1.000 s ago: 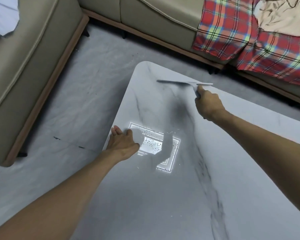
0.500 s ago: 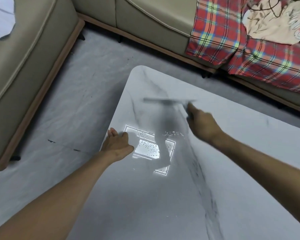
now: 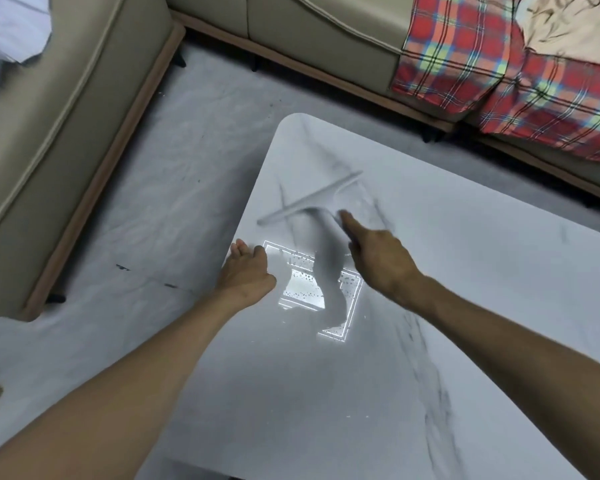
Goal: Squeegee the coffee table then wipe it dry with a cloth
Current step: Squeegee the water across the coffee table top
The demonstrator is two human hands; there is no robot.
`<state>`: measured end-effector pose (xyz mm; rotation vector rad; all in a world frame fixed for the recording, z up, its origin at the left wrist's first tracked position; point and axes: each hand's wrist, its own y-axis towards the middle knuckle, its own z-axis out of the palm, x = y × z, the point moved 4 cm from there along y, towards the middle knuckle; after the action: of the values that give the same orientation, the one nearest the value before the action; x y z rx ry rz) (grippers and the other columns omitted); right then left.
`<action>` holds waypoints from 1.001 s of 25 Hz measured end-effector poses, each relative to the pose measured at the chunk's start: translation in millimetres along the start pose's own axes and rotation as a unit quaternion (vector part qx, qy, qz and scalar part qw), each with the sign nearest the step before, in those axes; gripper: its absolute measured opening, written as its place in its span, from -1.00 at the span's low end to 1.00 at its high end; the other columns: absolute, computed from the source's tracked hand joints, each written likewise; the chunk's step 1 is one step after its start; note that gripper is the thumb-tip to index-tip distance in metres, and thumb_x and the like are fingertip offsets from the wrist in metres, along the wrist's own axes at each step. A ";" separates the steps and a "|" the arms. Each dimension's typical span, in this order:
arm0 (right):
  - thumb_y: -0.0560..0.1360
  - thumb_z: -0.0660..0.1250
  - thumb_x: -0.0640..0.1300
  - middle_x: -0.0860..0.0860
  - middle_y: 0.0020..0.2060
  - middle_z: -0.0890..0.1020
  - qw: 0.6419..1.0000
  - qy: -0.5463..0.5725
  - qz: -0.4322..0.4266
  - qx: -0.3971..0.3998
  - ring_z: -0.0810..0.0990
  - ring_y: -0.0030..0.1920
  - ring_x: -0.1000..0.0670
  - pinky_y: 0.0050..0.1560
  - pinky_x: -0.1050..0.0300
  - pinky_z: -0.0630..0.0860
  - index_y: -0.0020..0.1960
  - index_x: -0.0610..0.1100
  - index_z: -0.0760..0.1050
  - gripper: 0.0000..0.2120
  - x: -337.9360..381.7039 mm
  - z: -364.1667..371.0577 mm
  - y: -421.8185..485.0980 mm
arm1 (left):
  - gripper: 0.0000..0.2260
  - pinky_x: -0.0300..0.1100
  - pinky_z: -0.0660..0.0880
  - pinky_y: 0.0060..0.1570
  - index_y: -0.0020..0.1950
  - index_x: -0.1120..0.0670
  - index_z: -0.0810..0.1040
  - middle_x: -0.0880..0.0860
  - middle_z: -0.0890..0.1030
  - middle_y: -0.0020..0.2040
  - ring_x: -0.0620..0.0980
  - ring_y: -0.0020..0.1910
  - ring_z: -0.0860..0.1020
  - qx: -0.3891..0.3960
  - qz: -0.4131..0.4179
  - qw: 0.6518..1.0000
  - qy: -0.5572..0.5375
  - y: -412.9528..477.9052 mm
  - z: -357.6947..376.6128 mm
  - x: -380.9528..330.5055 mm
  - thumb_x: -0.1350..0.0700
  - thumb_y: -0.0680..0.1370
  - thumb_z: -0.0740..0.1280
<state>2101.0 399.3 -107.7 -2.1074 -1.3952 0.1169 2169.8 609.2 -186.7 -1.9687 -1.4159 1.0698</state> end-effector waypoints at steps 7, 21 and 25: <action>0.61 0.07 -0.08 -0.07 0.00 0.63 0.994 -0.055 0.027 0.094 0.58 -0.02 -0.22 -0.11 0.01 0.51 0.52 0.29 0.04 -0.44 -80.5 -5.4 -109.7 | -0.86 0.02 0.57 -0.14 -0.11 0.11 0.44 0.12 0.61 -0.12 0.19 -0.14 0.58 -0.200 -0.005 0.966 -0.162 -33.3 -10.0 44.4 0.29 0.43 0.36; 0.67 -0.01 0.05 0.04 0.18 0.56 0.950 -0.125 -0.276 0.078 0.61 -0.02 -0.15 -0.20 0.07 0.40 0.49 0.40 -0.02 -0.54 26.5 57.3 -61.4 | -0.69 -0.16 0.39 -0.16 0.18 0.12 0.33 0.08 0.48 0.03 0.10 -0.10 0.50 -0.122 -0.085 0.954 -0.259 -58.8 18.8 80.4 0.30 0.48 0.28; 0.65 -0.07 0.11 0.09 -0.02 0.55 0.970 -0.120 -0.197 0.079 0.61 -0.10 -0.12 -0.20 0.08 0.41 0.47 0.45 -0.08 -0.55 -56.2 34.5 -94.0 | -0.75 -0.18 0.35 -0.24 0.08 0.07 0.38 0.07 0.46 -0.04 0.11 -0.12 0.50 -0.055 -0.078 0.982 -0.161 -59.1 35.8 58.4 0.23 0.44 0.29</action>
<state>1986.7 390.7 -100.3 -1.6930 -1.8553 0.3199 2116.8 682.3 -180.8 -1.7773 -1.8016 1.3042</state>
